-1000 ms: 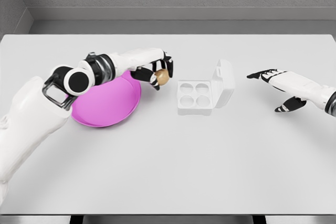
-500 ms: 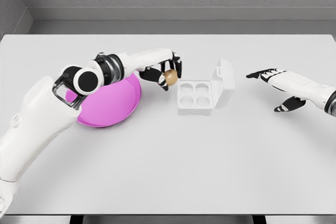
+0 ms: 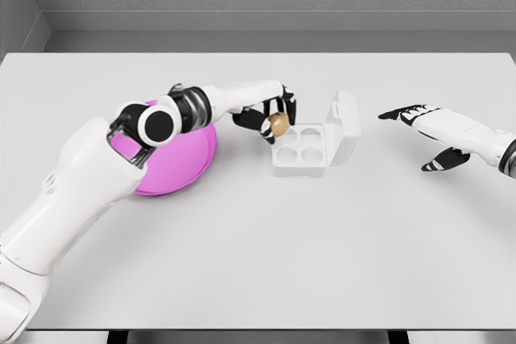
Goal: Pack egg into the box and close the box lid
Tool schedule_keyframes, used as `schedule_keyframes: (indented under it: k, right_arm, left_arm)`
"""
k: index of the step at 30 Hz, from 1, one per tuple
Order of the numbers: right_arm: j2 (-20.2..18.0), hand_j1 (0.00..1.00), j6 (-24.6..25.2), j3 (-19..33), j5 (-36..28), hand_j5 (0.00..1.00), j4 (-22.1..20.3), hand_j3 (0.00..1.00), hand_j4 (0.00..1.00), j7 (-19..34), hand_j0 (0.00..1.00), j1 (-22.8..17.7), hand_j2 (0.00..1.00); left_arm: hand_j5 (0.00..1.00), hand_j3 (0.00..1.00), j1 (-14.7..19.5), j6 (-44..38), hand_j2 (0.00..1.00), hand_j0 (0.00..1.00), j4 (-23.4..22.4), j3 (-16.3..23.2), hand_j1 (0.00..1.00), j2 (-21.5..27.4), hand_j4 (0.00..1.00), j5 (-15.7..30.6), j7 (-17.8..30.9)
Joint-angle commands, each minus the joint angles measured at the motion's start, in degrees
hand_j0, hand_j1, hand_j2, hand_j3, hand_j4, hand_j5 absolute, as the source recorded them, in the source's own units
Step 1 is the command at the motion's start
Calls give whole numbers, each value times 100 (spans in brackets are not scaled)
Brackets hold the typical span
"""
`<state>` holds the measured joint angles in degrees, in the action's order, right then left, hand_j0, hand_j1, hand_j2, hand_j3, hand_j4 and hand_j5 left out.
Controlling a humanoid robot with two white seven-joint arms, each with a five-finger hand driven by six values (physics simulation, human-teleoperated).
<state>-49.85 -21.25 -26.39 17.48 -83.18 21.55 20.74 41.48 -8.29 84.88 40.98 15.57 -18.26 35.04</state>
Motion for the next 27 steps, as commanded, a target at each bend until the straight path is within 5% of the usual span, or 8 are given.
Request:
schedule_keyframes:
  k: [1,27]
  right_arm:
    - [-8,100,7,2,-25,100,4,100,100,-2,100,0,100]
    - [-8,100,7,2,-34,100,-14,100,100,-2,100,-18,100]
  left_arm:
    - [36,36,0,3,36,36,-77,33,36,-71,36,16,-4]
    - [36,36,106,11,36,36,-754,94,36,-607,36,-169,-4]
